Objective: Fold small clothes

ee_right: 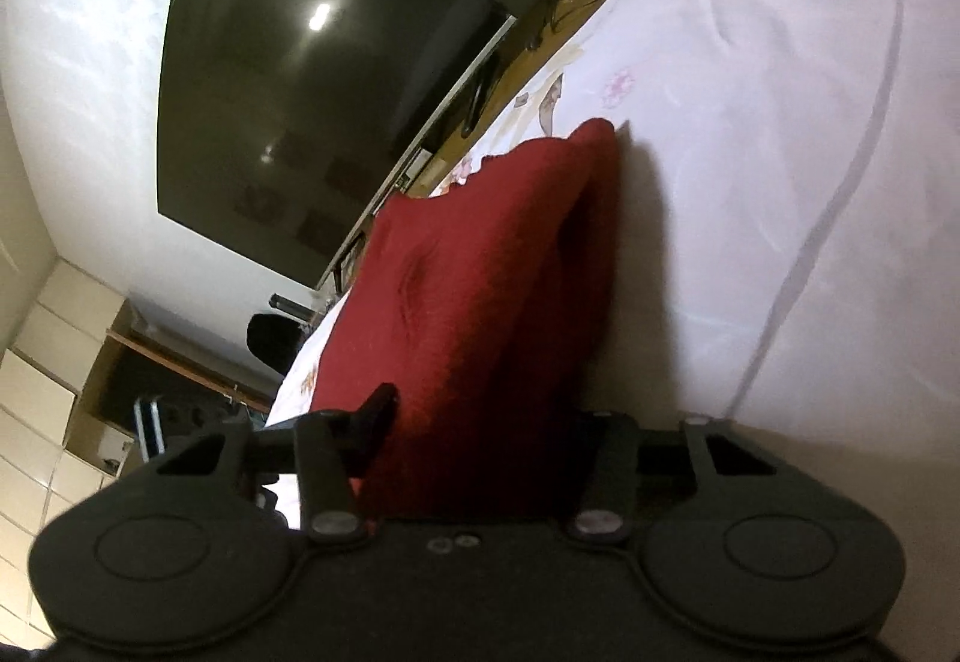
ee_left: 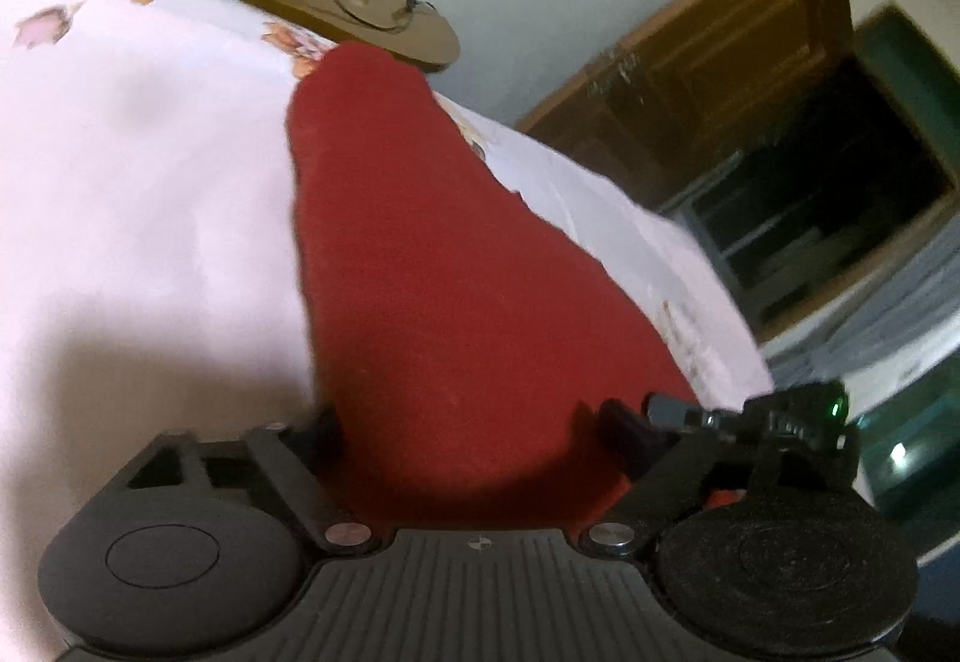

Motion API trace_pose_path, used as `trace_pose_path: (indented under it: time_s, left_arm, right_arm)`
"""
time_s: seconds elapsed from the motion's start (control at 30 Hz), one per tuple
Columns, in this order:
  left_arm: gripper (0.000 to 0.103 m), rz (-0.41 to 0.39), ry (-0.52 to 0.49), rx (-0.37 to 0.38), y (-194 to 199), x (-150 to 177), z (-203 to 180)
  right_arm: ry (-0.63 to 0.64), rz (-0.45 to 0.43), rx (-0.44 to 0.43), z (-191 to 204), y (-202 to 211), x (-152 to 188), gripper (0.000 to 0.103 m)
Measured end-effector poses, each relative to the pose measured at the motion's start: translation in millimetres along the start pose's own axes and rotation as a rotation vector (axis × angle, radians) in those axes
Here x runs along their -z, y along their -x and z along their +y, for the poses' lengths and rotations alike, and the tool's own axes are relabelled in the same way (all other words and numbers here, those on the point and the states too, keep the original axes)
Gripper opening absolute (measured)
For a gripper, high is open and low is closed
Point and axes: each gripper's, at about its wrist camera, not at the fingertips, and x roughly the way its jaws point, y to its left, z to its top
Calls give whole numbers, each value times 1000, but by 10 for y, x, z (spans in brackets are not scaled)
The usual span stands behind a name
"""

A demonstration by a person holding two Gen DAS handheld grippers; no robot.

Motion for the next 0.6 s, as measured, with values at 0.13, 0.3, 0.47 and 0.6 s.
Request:
trace_pose_path:
  time_s: [0.13, 0.3, 0.47, 0.6]
  left_arm:
    - [59, -26, 50, 19, -22, 33, 104]
    - [51, -51, 18, -20, -125, 57, -29]
    - [42, -103, 43, 46, 145, 60, -32]
    - [42, -163, 36, 82, 615, 28, 43]
  right_arm:
    - [17, -17, 5, 65, -95, 22, 46]
    - [84, -43, 115, 235, -165, 90, 45]
    - [142, -44, 122, 611, -145, 24, 40]
    - [206, -40, 107, 1033, -215, 44, 39]
